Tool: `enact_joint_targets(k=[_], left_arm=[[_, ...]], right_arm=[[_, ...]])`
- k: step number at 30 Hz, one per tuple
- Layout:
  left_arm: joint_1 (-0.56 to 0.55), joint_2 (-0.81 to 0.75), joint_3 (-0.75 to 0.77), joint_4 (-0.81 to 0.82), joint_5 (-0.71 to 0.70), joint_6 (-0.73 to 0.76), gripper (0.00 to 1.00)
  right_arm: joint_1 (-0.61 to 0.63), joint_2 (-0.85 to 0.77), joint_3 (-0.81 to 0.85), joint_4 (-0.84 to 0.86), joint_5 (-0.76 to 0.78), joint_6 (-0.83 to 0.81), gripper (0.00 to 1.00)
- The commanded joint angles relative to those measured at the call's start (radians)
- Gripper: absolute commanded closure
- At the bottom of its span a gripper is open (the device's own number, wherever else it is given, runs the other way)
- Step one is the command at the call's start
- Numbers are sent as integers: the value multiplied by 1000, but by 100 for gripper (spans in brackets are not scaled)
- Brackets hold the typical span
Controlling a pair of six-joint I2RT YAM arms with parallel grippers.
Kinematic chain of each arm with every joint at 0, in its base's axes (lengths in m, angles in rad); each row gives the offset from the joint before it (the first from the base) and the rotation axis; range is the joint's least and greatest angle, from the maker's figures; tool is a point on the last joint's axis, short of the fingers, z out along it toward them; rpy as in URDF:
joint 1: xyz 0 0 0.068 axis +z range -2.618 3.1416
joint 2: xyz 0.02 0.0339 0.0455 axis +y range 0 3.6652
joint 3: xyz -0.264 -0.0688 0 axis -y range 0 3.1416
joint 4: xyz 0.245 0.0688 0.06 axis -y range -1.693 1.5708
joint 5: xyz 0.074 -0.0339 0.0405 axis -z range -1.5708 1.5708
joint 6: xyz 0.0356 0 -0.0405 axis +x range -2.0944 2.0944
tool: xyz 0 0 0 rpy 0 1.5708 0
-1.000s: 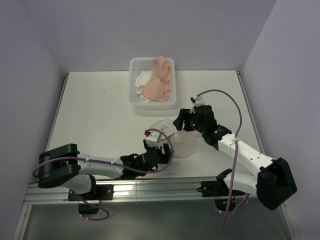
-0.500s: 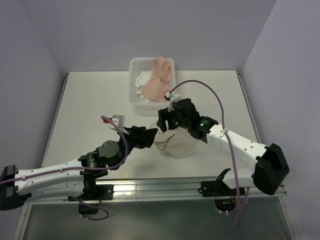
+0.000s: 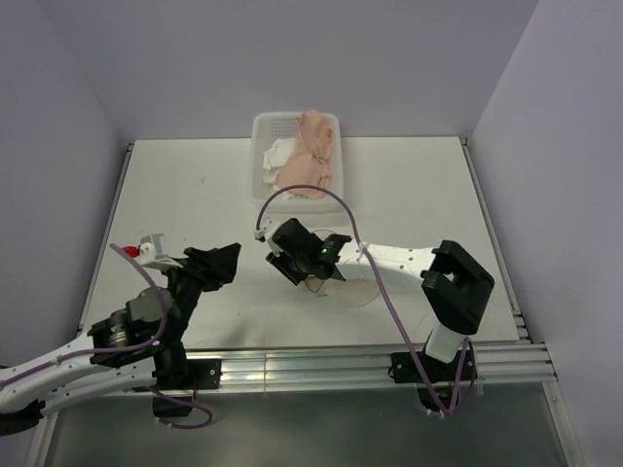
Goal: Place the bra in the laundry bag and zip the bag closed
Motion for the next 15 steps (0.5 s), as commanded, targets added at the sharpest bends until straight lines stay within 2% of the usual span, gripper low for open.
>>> enact_joint_targets(k=[1,10,15], left_arm=[[5,-57,5,-121,-97,-58,24],[5,-77,-22,-152,-108,-98,26],[3,-85,-32,-169,-112,-122,27]], right_arm=[[28,56,82,-24,64,-49,58],[54,193,150,-85,267,-75,61],[63,230,159,-89,299,-81,64]])
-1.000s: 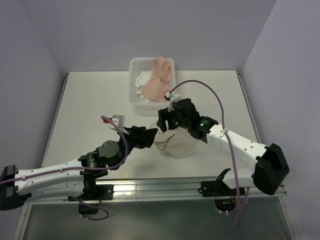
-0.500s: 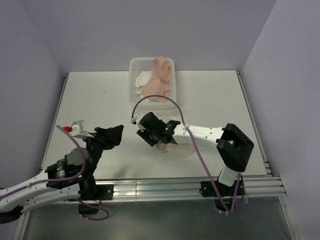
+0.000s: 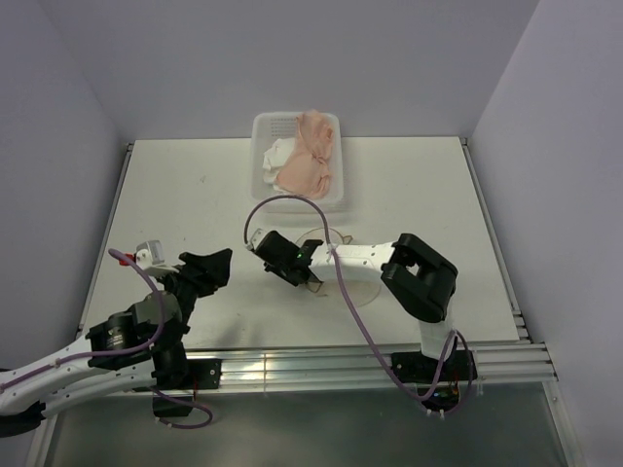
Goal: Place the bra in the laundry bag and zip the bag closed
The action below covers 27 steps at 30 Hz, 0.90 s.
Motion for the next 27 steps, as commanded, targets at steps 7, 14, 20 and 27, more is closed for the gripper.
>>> enact_joint_targets(k=[7,14,20,27], left_arm=[[3,-20,-40,3,-22,-28,29],[3,34,-103,119,19,6,33],[3,236,-150,377,205,60,38],[31,398,-201,576,326,38,40]], right_arm=[[49,15,59,26,221,-33,100],[50,-201,-32,182,271,59,100],[38,-414,-200,346,371,188,100],[4,-680,-420,501,420,363,100]])
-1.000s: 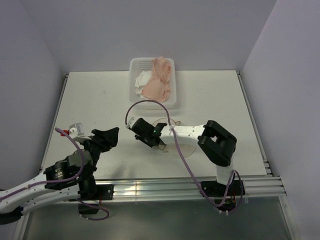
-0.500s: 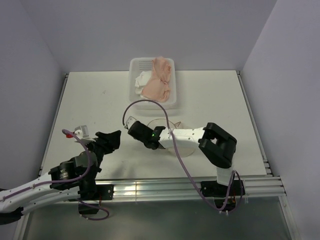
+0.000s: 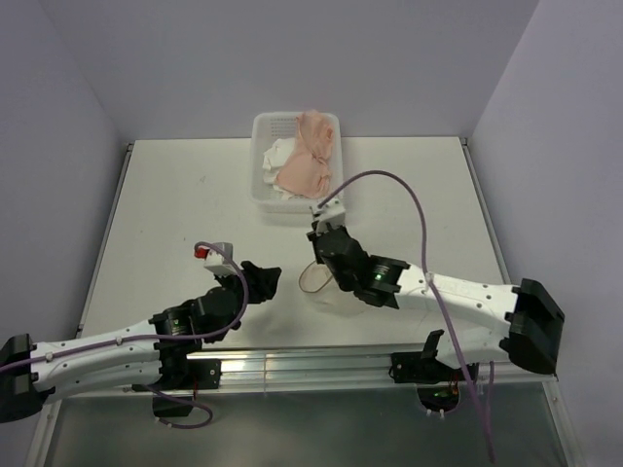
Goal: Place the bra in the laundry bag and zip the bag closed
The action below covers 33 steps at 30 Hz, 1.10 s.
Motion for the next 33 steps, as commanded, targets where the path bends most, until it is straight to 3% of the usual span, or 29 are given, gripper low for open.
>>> enact_joint_targets(k=[1,7,8,15,22,33], left_arm=[[35,63,-25,196,123,-1,40],[210,318,-20,311,396,-29,28],[232,354,-13,364,491,-30,27],[329,623,79,526,758,-32,25],[333,797,165,546,881,-30,27],[335,908,197,557,878,-30,38]], right_arm=[[-23,-143,-103,137,70,154,100],[-28,-354,-306,265,46,210,100],[-29,-384,-330,301,38,212,100],[-29,-592,-462,346,27,242,100],[-32,-749,-573,415,53,238,100],[-34,-876,-608,417,73,222,100]])
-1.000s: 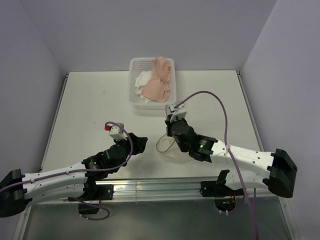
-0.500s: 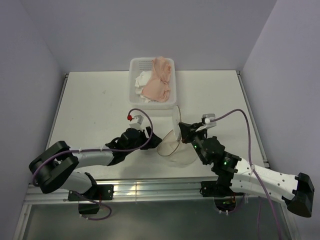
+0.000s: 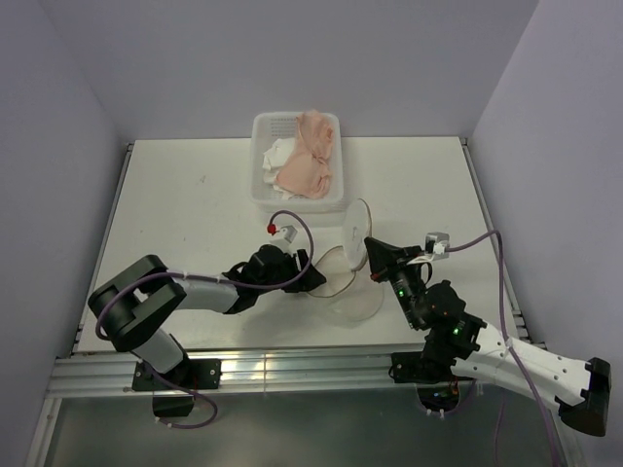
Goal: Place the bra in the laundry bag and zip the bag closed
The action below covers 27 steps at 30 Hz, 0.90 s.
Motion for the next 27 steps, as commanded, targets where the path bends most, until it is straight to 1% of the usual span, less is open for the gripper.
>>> enact_joint_targets(k=[1,2,4,5,6,7,8,12,13,14,15,18,19,22,23,26,27], left_arm=[[6,42,51,61,31,-5,40],[7,51,57,77,45,0,43],[7,59,56,99,69,4,62],[7,56,48,131,66,-8,73],[9,50,42,137,60,-12,82],[12,27,41,131,49,-13,97],[12,7,42,115,37,0,100],[12,-137,50,-34,-72,61,100],[12,-207,53,-103,-127,70,100],[12,-243,57,-141,-150,93,100],[12,-308,64,-219,-173,104,100],[12,-419,47,-295,-250,135,100],[12,-486,42,-362,-286,139,100],[12,-589,60,-480,-326,155,100],[12,-609,64,-551,-343,156,100],[12,-656,51,-652,-363,132,98],[12,-663,47,-665,-368,126,94]], right_arm=[[-7,-28,0,45,41,-2,100],[-7,-33,1,42,40,-2,100],[-7,-39,6,41,32,-9,100],[-7,-42,7,29,31,-9,100],[-7,-44,11,22,37,-9,100],[-7,-44,11,18,40,-9,100],[-8,-44,11,18,46,-10,100],[-9,-7,20,18,31,-12,100],[-9,-2,21,18,32,-7,100],[-9,4,21,22,37,17,100],[-13,10,17,30,34,30,100],[-35,34,18,65,-18,59,100],[-39,47,33,64,-24,71,100],[-41,94,58,64,-31,105,100],[-44,120,66,64,-34,122,100],[-44,158,90,59,-64,151,100],[-44,162,90,59,-75,160,100]])
